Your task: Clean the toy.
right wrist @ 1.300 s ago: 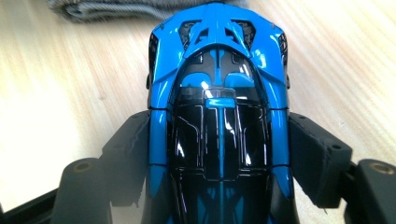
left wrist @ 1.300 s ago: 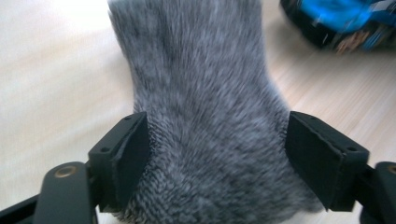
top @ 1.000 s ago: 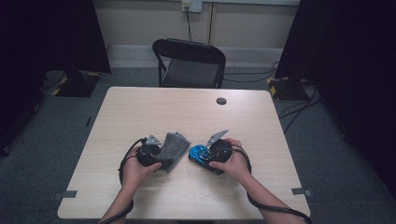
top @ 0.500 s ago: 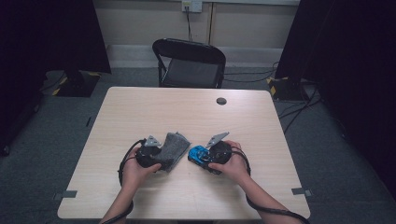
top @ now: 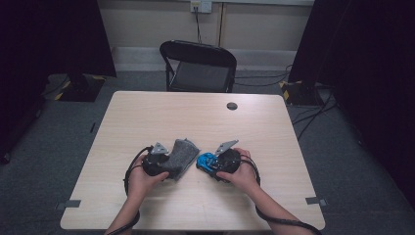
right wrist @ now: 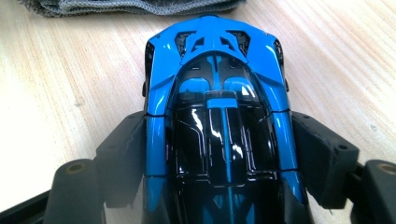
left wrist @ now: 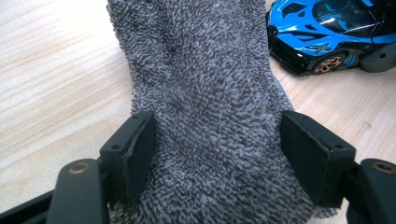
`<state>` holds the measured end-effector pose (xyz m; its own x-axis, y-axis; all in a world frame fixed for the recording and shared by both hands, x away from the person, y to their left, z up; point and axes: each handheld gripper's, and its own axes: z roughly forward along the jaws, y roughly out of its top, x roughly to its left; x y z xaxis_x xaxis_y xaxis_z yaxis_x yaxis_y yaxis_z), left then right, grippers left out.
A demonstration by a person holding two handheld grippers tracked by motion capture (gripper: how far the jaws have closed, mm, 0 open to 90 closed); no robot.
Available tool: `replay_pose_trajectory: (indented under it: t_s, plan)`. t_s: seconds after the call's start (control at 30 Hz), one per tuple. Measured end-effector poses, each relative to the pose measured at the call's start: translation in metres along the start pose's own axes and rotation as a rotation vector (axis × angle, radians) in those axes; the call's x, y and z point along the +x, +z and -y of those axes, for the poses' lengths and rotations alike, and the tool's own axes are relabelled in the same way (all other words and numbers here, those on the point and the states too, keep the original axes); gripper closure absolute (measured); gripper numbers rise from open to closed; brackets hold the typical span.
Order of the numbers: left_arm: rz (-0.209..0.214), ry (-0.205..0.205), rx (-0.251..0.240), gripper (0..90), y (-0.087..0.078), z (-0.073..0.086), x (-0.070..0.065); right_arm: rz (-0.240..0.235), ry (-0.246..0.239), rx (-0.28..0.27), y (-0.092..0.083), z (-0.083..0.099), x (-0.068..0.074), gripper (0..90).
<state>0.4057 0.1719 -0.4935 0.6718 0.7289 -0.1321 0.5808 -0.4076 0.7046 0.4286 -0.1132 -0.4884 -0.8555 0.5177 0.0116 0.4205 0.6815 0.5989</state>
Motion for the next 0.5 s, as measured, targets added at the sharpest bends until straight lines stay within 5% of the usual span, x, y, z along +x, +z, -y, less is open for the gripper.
replay_pose_trajectory:
  t_s: [0.33, 0.5]
  plan:
    - [0.016, 0.018, -0.025, 66.5, 0.0, -0.006, -0.004, -0.019, 0.017, 0.017, -0.005, -0.002, 0.0, 26.1]
    - [-0.007, -0.004, -0.061, 69.6, -0.003, -0.013, -0.003, -0.029, 0.013, -0.006, -0.016, -0.005, -0.001, 28.0]
